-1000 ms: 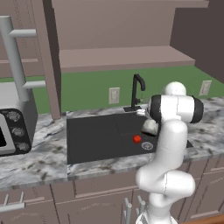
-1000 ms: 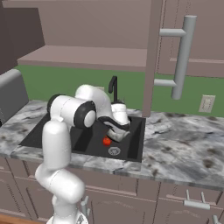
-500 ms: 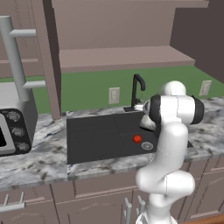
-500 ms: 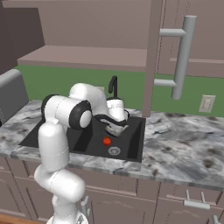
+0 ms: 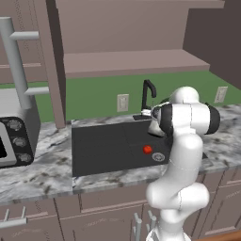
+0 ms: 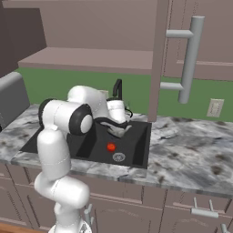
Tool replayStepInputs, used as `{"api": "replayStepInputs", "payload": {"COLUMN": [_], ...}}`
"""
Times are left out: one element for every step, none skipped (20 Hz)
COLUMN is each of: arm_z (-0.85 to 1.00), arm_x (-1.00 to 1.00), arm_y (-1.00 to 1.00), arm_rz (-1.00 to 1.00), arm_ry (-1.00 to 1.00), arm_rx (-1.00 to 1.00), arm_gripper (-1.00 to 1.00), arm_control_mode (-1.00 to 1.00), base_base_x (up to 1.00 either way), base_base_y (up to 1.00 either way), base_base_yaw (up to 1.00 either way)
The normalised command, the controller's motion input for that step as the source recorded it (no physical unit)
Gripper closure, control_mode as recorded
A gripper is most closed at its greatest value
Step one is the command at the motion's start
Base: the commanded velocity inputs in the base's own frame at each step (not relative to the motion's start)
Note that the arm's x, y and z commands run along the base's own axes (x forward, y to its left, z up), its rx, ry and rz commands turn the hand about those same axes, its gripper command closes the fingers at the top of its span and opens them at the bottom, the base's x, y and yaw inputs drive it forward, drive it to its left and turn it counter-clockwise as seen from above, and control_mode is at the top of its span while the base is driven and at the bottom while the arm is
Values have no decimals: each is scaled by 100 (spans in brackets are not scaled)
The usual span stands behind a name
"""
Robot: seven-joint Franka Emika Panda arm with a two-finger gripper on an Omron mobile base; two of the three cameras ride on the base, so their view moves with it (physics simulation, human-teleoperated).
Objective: Open the cabinet, pick the kettle from the cabinet, and place it in the sink.
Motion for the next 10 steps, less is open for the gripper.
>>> {"api": "replayStepInputs", "payload": {"arm_z": [-46, -48, -45, -47, -43, -44, -42, -43, -43, -45], "arm_x": [-24, -24, -24, -22, -24, -20, -18, -15, -14, -12], "arm_y": [-16, -14, -16, -15, -18, -17, -20, -24, -27, -26], "arm_rz": [0, 0, 0, -1, -1, -1, -1, -2, -3, -3], "arm_ry": [-6, -5, -3, 0, 0, 0, 0, 1, 5, 4], "arm_rx": [0, 0, 0, 0, 0, 0, 0, 0, 0, 0], "arm_gripper": [100, 100, 100, 100, 100, 100, 100, 100, 100, 100], "arm_control_mode": [-100, -100, -100, -100, -100, -100, -100, -100, -100, -100], "base_base_x": [0, 0, 0, 0, 0, 0, 0, 0, 0, 0], "base_base_y": [0, 0, 0, 0, 0, 0, 0, 0, 0, 0], "base_base_yaw": [0, 0, 0, 0, 0, 0, 0, 0, 0, 0]}}
